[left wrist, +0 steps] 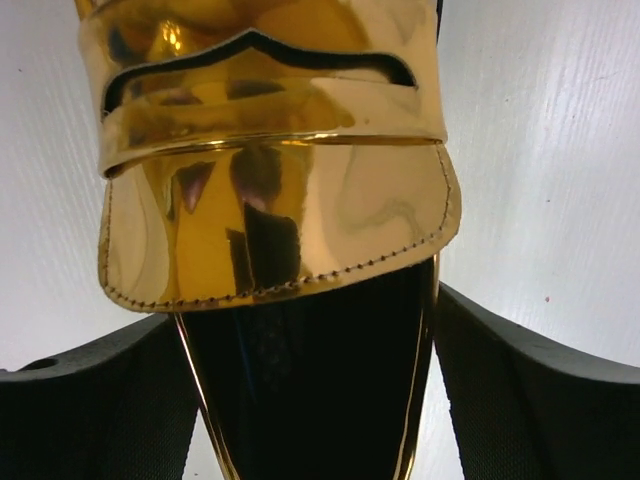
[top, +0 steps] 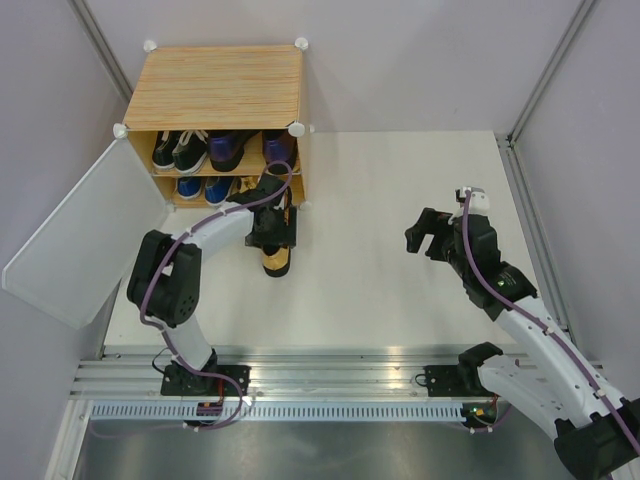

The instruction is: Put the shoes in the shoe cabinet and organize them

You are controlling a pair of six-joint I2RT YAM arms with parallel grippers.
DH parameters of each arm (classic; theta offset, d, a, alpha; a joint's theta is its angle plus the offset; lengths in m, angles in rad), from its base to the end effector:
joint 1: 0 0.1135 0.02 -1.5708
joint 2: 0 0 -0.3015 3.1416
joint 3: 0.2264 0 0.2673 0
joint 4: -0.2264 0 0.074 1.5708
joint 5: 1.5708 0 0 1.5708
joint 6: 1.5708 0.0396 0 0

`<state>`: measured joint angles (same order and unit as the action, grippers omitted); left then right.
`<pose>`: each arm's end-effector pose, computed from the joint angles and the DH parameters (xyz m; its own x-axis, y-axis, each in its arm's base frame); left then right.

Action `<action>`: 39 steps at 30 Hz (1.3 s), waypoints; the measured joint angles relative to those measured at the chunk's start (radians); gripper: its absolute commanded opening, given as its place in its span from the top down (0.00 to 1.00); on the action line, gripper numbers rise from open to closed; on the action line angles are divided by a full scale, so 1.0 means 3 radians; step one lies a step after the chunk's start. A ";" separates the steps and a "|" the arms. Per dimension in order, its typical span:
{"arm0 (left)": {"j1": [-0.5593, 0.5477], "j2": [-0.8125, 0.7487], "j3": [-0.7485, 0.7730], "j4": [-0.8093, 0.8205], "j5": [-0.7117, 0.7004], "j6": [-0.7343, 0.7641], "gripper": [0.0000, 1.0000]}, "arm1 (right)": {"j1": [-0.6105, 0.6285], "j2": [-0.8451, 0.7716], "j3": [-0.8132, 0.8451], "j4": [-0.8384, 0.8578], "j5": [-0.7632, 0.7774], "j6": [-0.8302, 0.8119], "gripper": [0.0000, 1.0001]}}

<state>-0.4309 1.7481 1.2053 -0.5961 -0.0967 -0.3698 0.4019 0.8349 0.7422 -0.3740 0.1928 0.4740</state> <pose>0.3420 -0.1530 0.2241 -0.9064 0.0207 -0.4220 0.0552 0.9961 -0.0695 0.1717 0.0647 0.3218 -0.4718 0.2863 -0.8339 -0.0125 0.9436 0.3309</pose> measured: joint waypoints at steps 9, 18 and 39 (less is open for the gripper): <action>0.0003 0.0093 -0.0055 0.0081 0.0042 0.0000 0.33 | 0.0000 -0.0058 0.0000 0.0000 -0.0001 0.0000 0.02; -0.0079 0.0067 -0.0121 0.0165 -0.0093 -0.0025 0.87 | 0.0000 -0.0126 0.0000 0.0001 -0.0006 0.0000 0.02; -0.0230 -0.0388 -0.0778 0.1033 -0.0482 -0.0079 0.98 | 0.0000 -0.0130 -0.0001 0.0003 -0.0130 -0.0015 0.02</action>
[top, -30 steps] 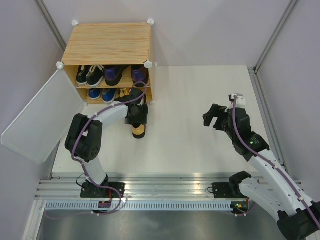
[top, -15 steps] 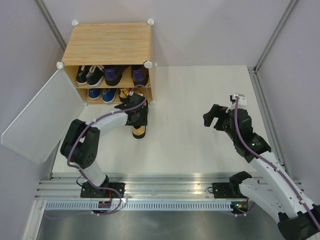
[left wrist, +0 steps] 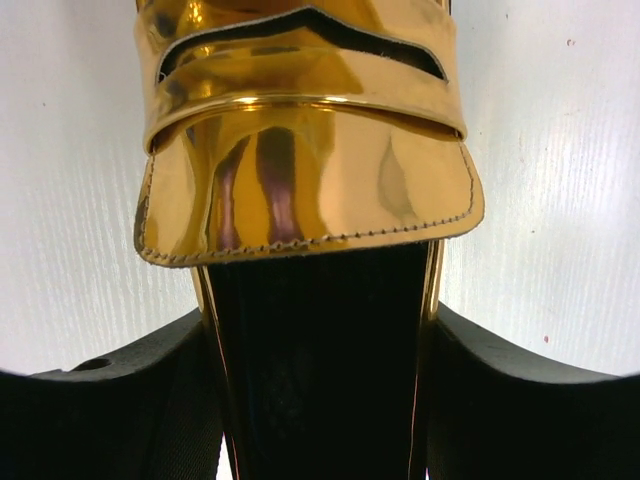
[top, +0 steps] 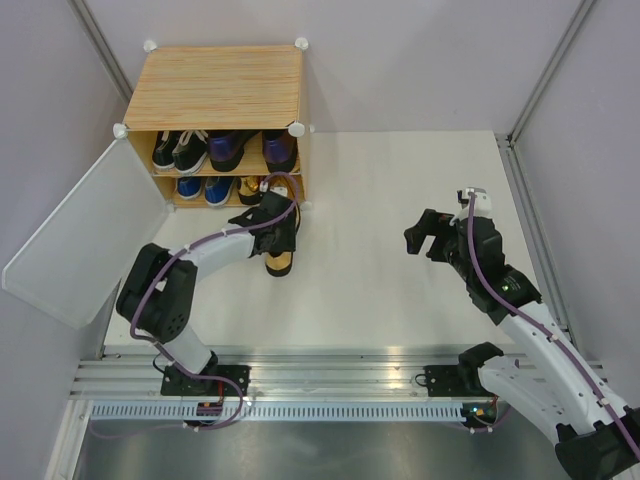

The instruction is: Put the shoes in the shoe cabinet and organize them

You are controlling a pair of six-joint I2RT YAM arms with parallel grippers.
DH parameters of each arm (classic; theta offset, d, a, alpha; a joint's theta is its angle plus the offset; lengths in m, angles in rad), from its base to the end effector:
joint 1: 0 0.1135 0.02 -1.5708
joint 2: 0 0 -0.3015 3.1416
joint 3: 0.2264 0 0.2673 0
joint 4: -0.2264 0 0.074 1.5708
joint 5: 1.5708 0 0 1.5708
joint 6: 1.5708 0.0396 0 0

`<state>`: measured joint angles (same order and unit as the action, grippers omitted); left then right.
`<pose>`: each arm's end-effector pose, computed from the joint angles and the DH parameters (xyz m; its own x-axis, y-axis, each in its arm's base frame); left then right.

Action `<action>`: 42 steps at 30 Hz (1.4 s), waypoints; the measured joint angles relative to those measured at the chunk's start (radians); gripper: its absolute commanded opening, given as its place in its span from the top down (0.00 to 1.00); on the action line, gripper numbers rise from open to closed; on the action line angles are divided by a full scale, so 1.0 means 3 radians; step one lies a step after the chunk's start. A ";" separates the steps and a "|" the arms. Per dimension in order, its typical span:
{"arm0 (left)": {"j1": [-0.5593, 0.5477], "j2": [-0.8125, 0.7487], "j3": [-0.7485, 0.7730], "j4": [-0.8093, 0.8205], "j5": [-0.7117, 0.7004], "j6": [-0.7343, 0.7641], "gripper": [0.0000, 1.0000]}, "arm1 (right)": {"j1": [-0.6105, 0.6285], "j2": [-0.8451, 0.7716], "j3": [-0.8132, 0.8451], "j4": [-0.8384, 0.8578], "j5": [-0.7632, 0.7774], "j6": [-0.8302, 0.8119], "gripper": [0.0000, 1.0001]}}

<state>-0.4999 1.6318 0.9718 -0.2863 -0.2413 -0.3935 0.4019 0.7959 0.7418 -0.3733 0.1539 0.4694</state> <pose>0.3088 -0.1579 0.2109 -0.7890 0.0067 -0.6143 0.0437 0.9980 -0.0451 0.1638 0.0630 0.3279 -0.4570 0.2915 -0.8404 -0.0577 0.9331 0.3550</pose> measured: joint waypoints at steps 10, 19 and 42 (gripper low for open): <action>0.0005 0.0294 0.0416 -0.0219 -0.0192 0.0270 0.98 | 0.0000 0.0015 0.0000 0.0000 0.0001 -0.0010 0.02; 0.0121 0.0413 0.0671 -0.0158 -0.0342 0.0383 0.98 | 0.0000 0.0055 0.0001 0.0003 0.0000 -0.0011 0.02; 0.0186 0.0684 0.0984 0.0121 -0.0341 0.0647 0.65 | 0.0000 0.0188 0.0001 0.0025 0.0001 -0.0039 0.03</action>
<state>-0.4442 1.8370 1.2671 -0.2501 -0.3435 -0.1993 0.4019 0.8524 0.7422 -0.3656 0.1543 0.4576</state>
